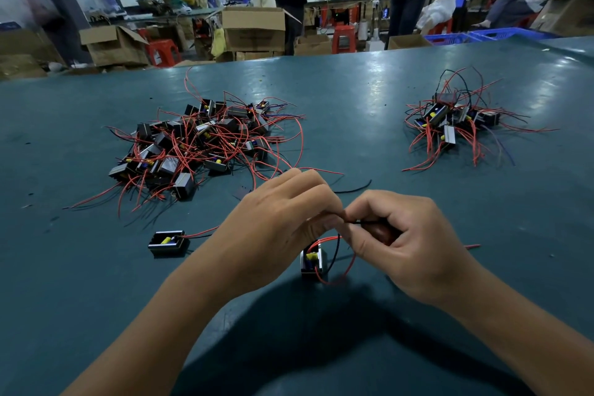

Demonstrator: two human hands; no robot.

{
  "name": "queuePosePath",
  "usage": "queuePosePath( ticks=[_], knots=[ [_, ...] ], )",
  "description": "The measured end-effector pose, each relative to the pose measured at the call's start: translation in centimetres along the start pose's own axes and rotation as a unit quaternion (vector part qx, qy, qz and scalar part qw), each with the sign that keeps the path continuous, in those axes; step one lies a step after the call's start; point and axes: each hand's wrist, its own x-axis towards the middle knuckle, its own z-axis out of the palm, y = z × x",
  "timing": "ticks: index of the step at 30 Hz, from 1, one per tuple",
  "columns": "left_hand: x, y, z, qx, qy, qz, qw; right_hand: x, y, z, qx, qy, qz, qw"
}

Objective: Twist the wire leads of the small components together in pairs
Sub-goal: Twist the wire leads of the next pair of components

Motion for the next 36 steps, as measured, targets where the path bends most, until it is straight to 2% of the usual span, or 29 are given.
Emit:
queuePosePath(
  ticks=[5,11,13,20,22,29,32,36],
  knots=[
    [-0.3,0.2,0.7,-0.145,-0.041,-0.106,0.983,0.0,-0.3,-0.1,-0.033,0.007,-0.018,0.999],
    [0.2,1.1,1.4,-0.315,-0.03,-0.209,0.925,0.0,-0.5,0.1,-0.054,0.013,-0.032,0.998],
    [0.2,1.3,1.5,-0.303,-0.023,-0.219,0.927,0.0,-0.4,0.2,-0.057,0.014,-0.028,0.998],
    [0.0,1.1,0.8,-0.199,-0.006,-0.178,0.964,-0.1,-0.3,0.2,-0.065,0.009,-0.018,0.998],
    [0.1,0.9,0.8,-0.228,-0.005,-0.192,0.955,-0.1,-0.3,0.3,-0.055,0.011,-0.014,0.998],
    [0.2,-0.1,1.2,-0.377,0.033,-0.268,0.886,0.0,0.1,0.2,0.006,0.043,0.036,0.998],
    [-0.1,-0.2,1.7,-0.385,-0.03,-0.257,0.886,0.1,0.3,0.2,0.038,0.051,0.072,0.995],
    [-0.3,-0.3,2.0,-0.375,-0.021,-0.256,0.891,0.1,0.4,0.1,0.054,0.048,0.093,0.993]
  ],
)
